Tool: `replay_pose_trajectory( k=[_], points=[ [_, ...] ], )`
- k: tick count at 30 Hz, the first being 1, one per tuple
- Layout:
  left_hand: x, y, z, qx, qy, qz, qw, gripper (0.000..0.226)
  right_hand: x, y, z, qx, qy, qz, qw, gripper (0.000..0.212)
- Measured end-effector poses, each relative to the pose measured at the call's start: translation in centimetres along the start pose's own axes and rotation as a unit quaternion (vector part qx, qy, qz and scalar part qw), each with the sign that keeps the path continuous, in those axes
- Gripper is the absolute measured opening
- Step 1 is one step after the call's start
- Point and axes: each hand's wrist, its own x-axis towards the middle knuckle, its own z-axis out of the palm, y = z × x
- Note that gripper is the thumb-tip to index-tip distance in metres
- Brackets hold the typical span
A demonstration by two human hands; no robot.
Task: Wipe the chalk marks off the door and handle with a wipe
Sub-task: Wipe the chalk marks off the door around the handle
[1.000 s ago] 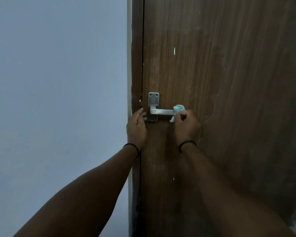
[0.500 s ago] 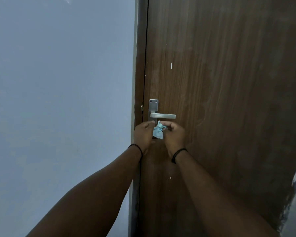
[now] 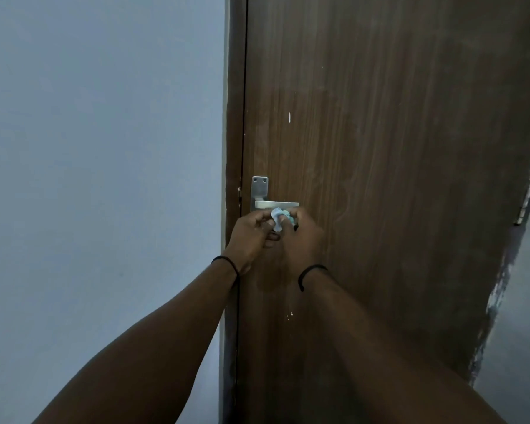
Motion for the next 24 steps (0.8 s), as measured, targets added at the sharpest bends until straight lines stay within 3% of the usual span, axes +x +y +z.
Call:
replay_pose_trajectory(
  k=[2,7,10,15,22,24],
  points=[
    [0.7,-0.4,0.3,0.012,0.011,0.029,0.999,0.025,0.1,0.3,0.3,0.005,0.018,-0.003,1.0,0.014],
    [2.6,-1.7,1.6,0.045,0.058,0.041,0.996,0.024,1.4,1.5,-0.1,0.064,0.042,0.021,0.997,0.011],
    [3.5,-3.0,2.3,0.093,0.071,0.055,0.992,0.02,4.3,2.9,-1.5,0.029,0.092,0.024,0.995,0.02],
    [4.9,-4.2,4.2,0.146,0.043,0.106,0.983,0.014,12.2,4.2,-3.8,-0.098,0.106,-0.057,0.988,0.019],
    [7.3,-6.9,7.9,0.263,-0.01,0.187,0.946,0.025,19.8,7.1,-3.6,-0.229,0.019,-0.215,0.949,0.012],
    [7.8,-8.3,8.1,0.274,-0.012,0.168,0.947,0.027,20.5,8.8,-4.6,-0.205,0.049,-0.195,0.958,0.013]
  ],
)
